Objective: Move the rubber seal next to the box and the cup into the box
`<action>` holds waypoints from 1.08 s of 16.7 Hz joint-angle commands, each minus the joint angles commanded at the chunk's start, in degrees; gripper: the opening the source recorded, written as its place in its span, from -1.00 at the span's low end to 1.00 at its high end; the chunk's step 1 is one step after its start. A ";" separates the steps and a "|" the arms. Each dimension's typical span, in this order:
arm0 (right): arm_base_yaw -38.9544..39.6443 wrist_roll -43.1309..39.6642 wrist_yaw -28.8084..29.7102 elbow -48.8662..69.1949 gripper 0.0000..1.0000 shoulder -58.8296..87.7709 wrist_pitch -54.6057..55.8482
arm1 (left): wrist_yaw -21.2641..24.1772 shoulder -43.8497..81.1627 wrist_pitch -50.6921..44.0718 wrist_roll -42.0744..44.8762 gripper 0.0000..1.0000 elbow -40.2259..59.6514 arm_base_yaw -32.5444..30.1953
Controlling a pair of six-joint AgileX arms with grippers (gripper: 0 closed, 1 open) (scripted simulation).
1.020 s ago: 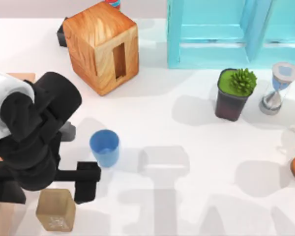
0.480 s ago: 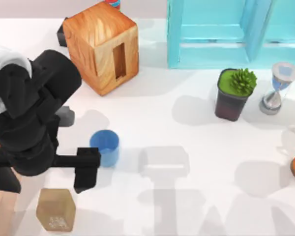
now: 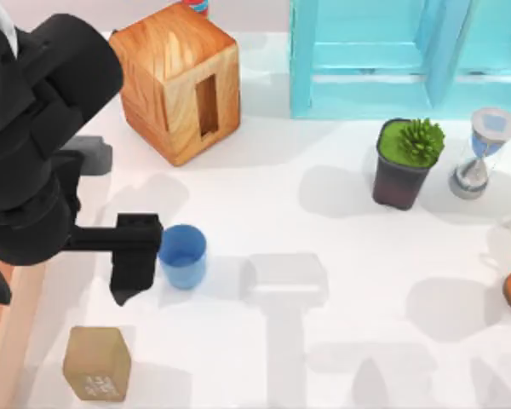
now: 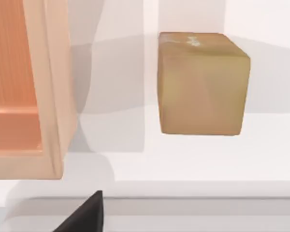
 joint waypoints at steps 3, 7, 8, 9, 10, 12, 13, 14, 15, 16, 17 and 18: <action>0.00 0.00 0.00 0.00 1.00 0.00 0.00 | -0.02 -0.45 -0.69 0.11 1.00 0.66 0.17; 0.00 0.00 0.00 0.00 1.00 0.00 0.00 | 0.00 0.54 -0.34 -0.16 1.00 1.03 -0.03; 0.00 0.00 0.00 0.00 1.00 0.00 0.00 | 0.02 1.77 -0.04 -0.42 1.00 1.90 -0.28; 0.00 0.00 0.00 0.00 1.00 0.00 0.00 | 0.02 3.51 0.38 -0.63 1.00 3.15 -0.51; 0.00 0.00 0.00 0.00 1.00 0.00 0.00 | 0.03 5.64 0.91 -0.80 1.00 4.71 -0.72; 0.00 0.00 0.00 0.00 1.00 0.00 0.00 | 0.04 10.55 2.31 -1.17 1.00 7.86 -1.17; 0.00 0.00 0.00 0.00 1.00 0.00 0.00 | 0.04 12.63 2.88 -1.35 1.00 9.02 -1.40; 0.00 0.00 0.00 0.00 1.00 0.00 0.00 | 0.05 14.31 3.49 -1.54 1.00 10.19 -1.62; 0.00 0.00 0.00 0.00 1.00 0.00 0.00 | 0.06 15.95 4.14 -1.75 1.00 11.47 -1.81; 0.00 0.00 0.00 0.00 1.00 0.00 0.00 | 0.07 17.80 4.80 -1.99 1.00 12.76 -1.98; 0.00 0.00 0.00 0.00 1.00 0.00 0.00 | 0.08 19.46 5.44 -2.22 1.00 14.04 -2.15; 0.00 0.00 0.00 0.00 1.00 0.00 0.00 | 0.09 21.11 6.09 -2.41 1.00 15.23 -2.37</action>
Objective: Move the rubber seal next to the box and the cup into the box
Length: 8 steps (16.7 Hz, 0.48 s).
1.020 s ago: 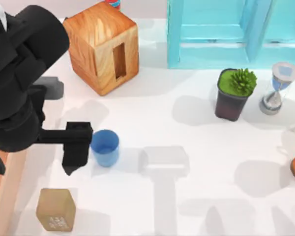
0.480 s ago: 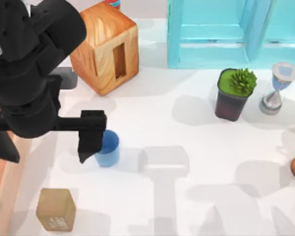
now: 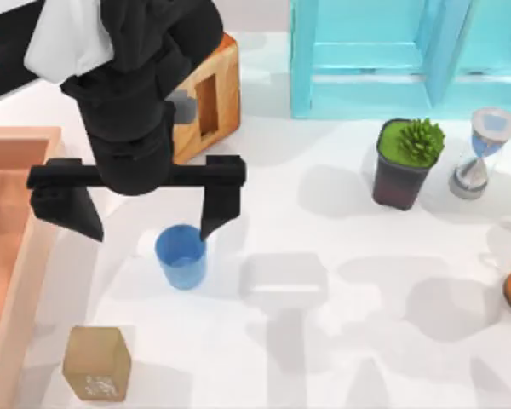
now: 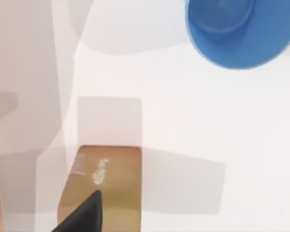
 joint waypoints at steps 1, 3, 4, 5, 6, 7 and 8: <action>0.00 0.00 0.00 0.00 1.00 0.00 0.00 | 0.01 1.98 0.44 -0.15 1.00 1.05 -0.26; 0.00 0.00 0.00 0.00 1.00 0.00 0.00 | 0.05 6.90 1.58 -0.49 1.00 3.90 -0.72; 0.00 0.00 0.00 0.00 1.00 0.00 0.00 | 0.07 9.21 2.56 -0.71 1.00 5.59 -0.92; 0.00 0.00 0.00 0.00 1.00 0.00 0.00 | 0.07 11.12 3.57 -0.95 1.00 6.99 -1.13; 0.00 0.00 0.00 0.00 1.00 0.00 0.00 | 0.08 12.55 4.36 -1.13 1.00 8.01 -1.31; 0.00 0.00 0.00 0.00 1.00 0.00 0.00 | 0.08 13.50 4.88 -1.24 1.00 8.69 -1.42; 0.00 0.00 0.00 0.00 1.00 0.00 0.00 | 0.07 13.83 5.05 -1.28 1.00 8.92 -1.45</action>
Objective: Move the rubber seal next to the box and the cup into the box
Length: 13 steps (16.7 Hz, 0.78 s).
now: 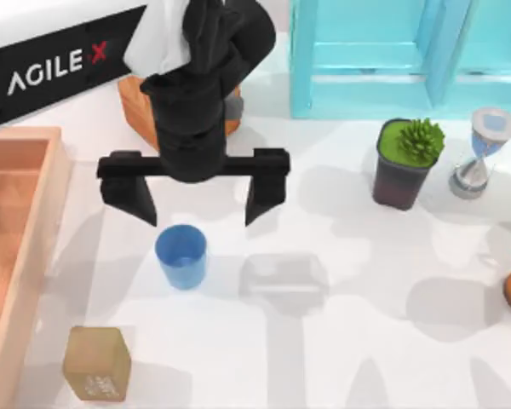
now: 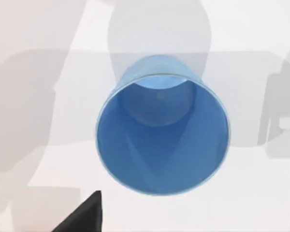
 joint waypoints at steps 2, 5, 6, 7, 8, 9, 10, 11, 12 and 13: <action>0.00 0.00 0.00 0.00 1.00 0.00 0.00 | 0.00 0.00 0.00 0.00 1.00 0.00 0.00; 0.00 0.00 0.00 0.00 1.00 0.00 0.00 | 0.01 -0.16 0.07 0.06 1.00 -0.33 0.31; 0.00 0.00 0.00 0.00 1.00 0.00 0.00 | 0.00 0.01 0.82 0.11 1.00 -0.87 0.26; 0.00 0.00 0.00 0.00 1.00 0.00 0.00 | 0.00 0.33 2.06 0.16 1.00 -1.78 0.21; 0.00 0.00 0.00 0.00 1.00 0.00 0.00 | 0.00 0.74 3.66 0.21 1.00 -2.97 0.18; 0.00 0.00 0.00 0.00 1.00 0.00 0.00 | 0.01 1.23 5.54 0.22 1.00 -4.34 0.17; 0.00 0.00 0.00 0.00 1.00 0.00 0.00 | 0.01 1.77 7.59 0.22 1.00 -5.81 0.18; 0.00 0.00 0.00 0.00 1.00 0.00 0.00 | 0.02 2.34 9.69 0.20 1.00 -7.33 0.18; 0.00 0.00 0.00 0.00 1.00 0.00 0.00 | 0.02 2.91 11.77 0.20 1.00 -8.80 0.17; 0.00 0.00 0.00 0.00 1.00 0.00 0.00 | 0.03 3.46 13.69 0.19 1.00 -10.15 0.14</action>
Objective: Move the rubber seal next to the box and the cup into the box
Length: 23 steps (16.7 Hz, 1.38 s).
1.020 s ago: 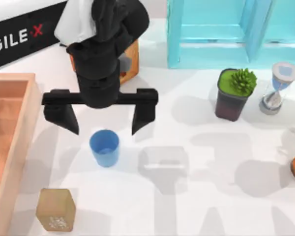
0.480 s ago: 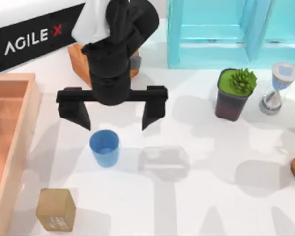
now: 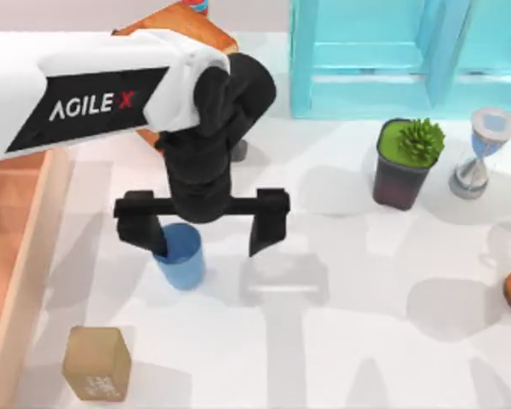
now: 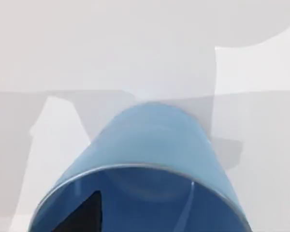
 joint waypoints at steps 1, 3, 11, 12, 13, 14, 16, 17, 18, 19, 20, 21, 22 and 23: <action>0.00 0.00 0.00 0.00 1.00 0.00 0.00 | 0.00 0.44 1.54 -0.01 1.00 -1.10 -0.01; 0.00 0.00 0.00 0.00 1.00 0.00 0.00 | 0.01 0.83 2.88 -0.01 1.00 -2.14 -0.02; 0.00 0.00 0.00 0.00 1.00 0.00 0.00 | 0.01 0.83 2.88 -0.01 0.25 -2.14 -0.02; 0.00 0.00 0.00 0.00 1.00 0.00 0.00 | 0.01 0.83 2.88 -0.01 0.10 -2.14 -0.02; 0.00 0.00 0.00 0.00 1.00 0.00 0.00 | 0.01 0.83 2.88 -0.01 -0.06 -2.14 -0.02; 0.00 0.00 0.00 0.00 1.00 0.00 0.00 | 0.01 0.83 2.88 -0.01 -0.21 -2.14 -0.02; 0.00 0.00 0.00 0.00 1.00 0.00 0.00 | 0.01 0.83 2.88 -0.01 -0.51 -2.14 -0.02; 0.00 0.00 0.00 0.00 1.00 0.00 0.00 | 0.01 0.83 2.88 -0.01 -0.66 -2.14 -0.02; 0.00 0.00 0.00 0.00 1.00 0.00 0.00 | 0.01 0.83 2.88 -0.01 -0.81 -2.14 -0.02; 0.00 0.00 0.00 0.00 1.00 0.00 0.00 | 0.01 0.83 2.88 -0.01 -0.96 -2.14 -0.02; 0.00 0.00 0.00 0.00 1.00 0.00 0.00 | 0.01 0.83 2.88 -0.01 -1.00 -2.14 -0.02; 0.00 0.00 0.00 0.00 1.00 0.00 0.00 | 0.01 0.83 2.88 -0.01 -1.00 -2.14 -0.02; 0.00 0.00 0.00 0.00 1.00 0.00 0.00 | 0.01 0.83 2.88 -0.01 -1.00 -2.14 -0.02; 0.00 0.00 0.00 0.00 1.00 0.00 0.00 | 0.01 0.83 2.88 -0.01 -1.00 -2.14 -0.02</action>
